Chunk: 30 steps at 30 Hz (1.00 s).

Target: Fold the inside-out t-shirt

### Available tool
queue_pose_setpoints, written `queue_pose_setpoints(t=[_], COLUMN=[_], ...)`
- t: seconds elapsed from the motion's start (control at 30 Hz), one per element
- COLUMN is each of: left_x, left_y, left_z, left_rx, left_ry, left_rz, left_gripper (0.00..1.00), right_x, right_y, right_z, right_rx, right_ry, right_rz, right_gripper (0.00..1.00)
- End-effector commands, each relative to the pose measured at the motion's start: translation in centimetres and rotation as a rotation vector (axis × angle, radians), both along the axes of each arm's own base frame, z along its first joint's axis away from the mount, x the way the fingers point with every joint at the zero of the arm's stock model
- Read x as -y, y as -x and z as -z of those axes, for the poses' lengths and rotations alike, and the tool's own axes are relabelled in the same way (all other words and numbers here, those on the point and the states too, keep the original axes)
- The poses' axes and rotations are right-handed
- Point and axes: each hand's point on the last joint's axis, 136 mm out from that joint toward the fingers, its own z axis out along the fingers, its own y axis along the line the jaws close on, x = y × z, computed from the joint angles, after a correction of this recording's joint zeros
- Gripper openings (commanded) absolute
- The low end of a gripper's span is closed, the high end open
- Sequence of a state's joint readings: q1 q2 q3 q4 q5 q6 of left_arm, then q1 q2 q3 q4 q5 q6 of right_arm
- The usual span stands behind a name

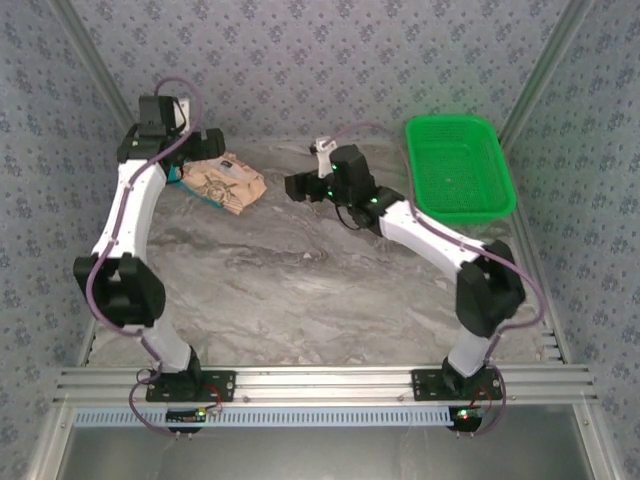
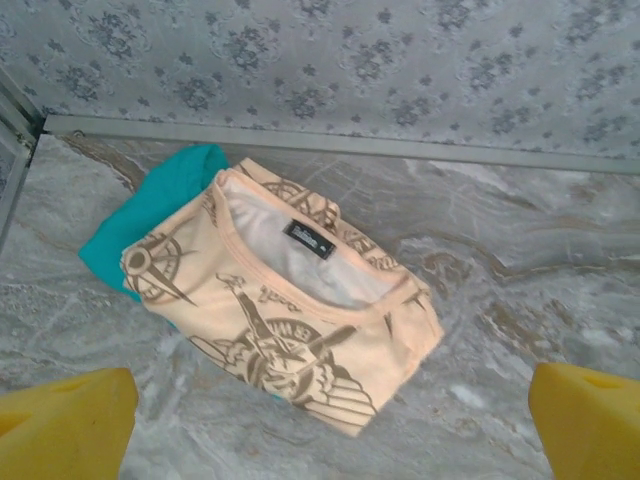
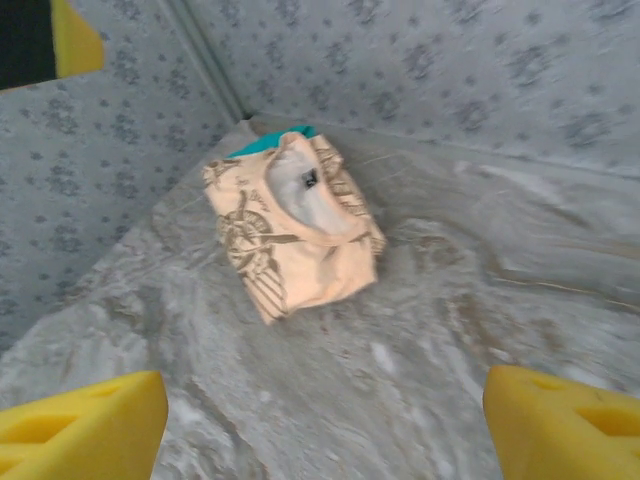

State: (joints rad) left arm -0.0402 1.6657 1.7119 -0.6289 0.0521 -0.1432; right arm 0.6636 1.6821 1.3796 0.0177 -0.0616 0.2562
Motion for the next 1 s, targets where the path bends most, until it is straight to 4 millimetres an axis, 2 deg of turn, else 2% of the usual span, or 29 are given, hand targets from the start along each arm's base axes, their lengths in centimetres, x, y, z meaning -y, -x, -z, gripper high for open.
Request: queue_pose_setpoints(t=[0.0,0.03,0.07,0.17,0.37,0.5,0.53,0.63,0.73,0.8,0.83,0.9,0.97], left_x=[-0.2,0.1,0.4,0.6,-0.2,-1.7,-2.2,-3.8,-5.2,-4.6,-4.4,-4.3,-3.1], left_y=[1.5,2.4,3.4,6.0,9.5,11.3,11.7,12.6,13.4,13.4,13.5,13.6,13.3], left_z=[-1.1,-0.5,0.2,2.5,5.3,7.6,8.4,10.7,12.5,13.9,14.4,15.6,16.6], left_rx=[0.104,0.105,0.114,0.132,0.153,0.193,0.2,0.209,0.227,0.222,0.219,0.2,0.199], left_ry=[0.027,0.023,0.012,-0.026,-0.028,-0.061,-0.083,-0.161,-0.233,-0.291,-0.308,-0.32,-0.328], left_rz=[-0.069,-0.07,-0.068,-0.082,-0.112,-0.178,-0.191,-0.248,-0.296,-0.213,-0.188,-0.172,-0.078], left_gripper=[1.0,1.0,1.0,1.0,1.0,1.0,1.0,1.0,1.0,1.0,1.0,1.0,1.0], right_x=[4.4,5.4,6.7,10.3,17.7,23.6,25.0,28.3,31.8,33.3,33.9,34.4,35.0], right_y=[1.9,2.5,3.5,5.4,8.2,9.2,9.4,9.7,10.2,10.3,10.2,10.2,10.5], right_z=[0.6,0.4,2.0,3.4,5.6,7.7,8.5,10.7,11.8,12.4,12.0,11.8,11.7], right_rx=[0.049,0.057,0.031,0.009,-0.004,-0.004,-0.007,0.002,-0.011,-0.029,-0.001,0.038,0.074], right_ry=[0.127,0.129,0.152,0.171,0.209,0.241,0.246,0.288,0.296,0.25,0.235,0.231,0.25], right_rz=[0.084,0.1,0.117,0.184,0.367,0.531,0.568,0.654,0.784,0.817,0.809,0.805,0.823], right_gripper=[0.84,0.84,0.85,0.85,0.87,0.93,0.99,1.0,1.0,1.0,1.0,1.0,1.0])
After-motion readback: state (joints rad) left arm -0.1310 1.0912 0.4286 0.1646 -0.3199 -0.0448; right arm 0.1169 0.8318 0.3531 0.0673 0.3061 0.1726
